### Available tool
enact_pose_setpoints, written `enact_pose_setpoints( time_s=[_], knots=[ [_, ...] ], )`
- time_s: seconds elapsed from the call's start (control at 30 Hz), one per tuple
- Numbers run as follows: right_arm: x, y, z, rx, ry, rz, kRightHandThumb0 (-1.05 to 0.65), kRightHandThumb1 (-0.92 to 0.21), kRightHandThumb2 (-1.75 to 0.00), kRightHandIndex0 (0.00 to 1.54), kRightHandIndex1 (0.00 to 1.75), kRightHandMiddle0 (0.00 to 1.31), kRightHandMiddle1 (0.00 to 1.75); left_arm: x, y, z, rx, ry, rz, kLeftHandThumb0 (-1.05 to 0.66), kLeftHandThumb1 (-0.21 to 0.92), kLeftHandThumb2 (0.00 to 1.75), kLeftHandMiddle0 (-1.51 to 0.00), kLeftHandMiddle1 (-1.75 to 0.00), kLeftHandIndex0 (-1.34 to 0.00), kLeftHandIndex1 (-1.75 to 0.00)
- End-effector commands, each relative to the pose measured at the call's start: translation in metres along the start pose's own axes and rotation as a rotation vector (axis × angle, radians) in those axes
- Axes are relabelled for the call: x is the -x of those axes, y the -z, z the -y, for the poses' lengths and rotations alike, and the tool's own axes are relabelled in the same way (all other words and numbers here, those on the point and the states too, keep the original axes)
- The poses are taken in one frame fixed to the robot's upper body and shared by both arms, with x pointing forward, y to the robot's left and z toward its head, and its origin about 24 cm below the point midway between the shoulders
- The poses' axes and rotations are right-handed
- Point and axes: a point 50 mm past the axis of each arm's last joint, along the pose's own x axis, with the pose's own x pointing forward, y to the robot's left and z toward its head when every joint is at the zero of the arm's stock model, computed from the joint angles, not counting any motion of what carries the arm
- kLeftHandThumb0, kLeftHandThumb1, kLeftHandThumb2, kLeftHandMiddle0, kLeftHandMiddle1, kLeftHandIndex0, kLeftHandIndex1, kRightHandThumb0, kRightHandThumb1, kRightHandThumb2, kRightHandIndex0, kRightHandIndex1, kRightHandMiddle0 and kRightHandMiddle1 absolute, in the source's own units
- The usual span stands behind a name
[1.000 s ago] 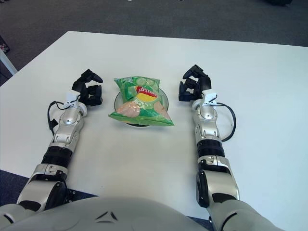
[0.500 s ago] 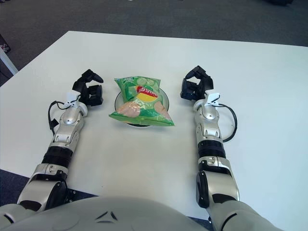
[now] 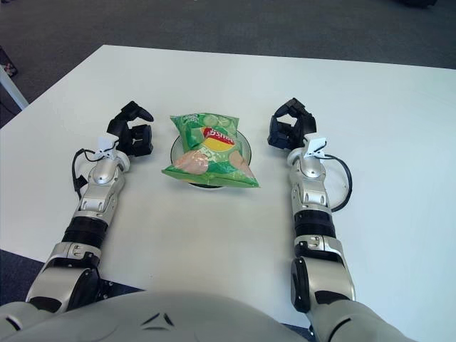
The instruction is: Put the snack into the plate.
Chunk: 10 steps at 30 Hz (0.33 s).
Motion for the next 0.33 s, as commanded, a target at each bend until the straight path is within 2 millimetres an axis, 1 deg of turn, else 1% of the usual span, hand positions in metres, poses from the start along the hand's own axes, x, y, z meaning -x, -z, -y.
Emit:
enact_pose_setpoints(
  time_s=[0.0,0.3],
  knots=[
    [0.0363,0.0458,0.0030,-0.040,0.034,-0.184,-0.45,-0.42,-1.20,1.33,1.75,0.54,1.75,0.0517,0.0564,0.0024,0.052,-0.034,-0.239,-0.46,0.36,1.26,-1.24,-1.75,-0.58,-1.75],
    [0.0372,0.0448,0.0036,-0.046,0.035,-0.183,-0.45,-0.42,-1.19,1.33,1.75,0.53,1.75,0.0535,0.0549,0.0029,0.042,-0.034,-0.234,-0.46,0.36,1.26,-1.24,-1.75,-0.57,-1.75]
  ],
)
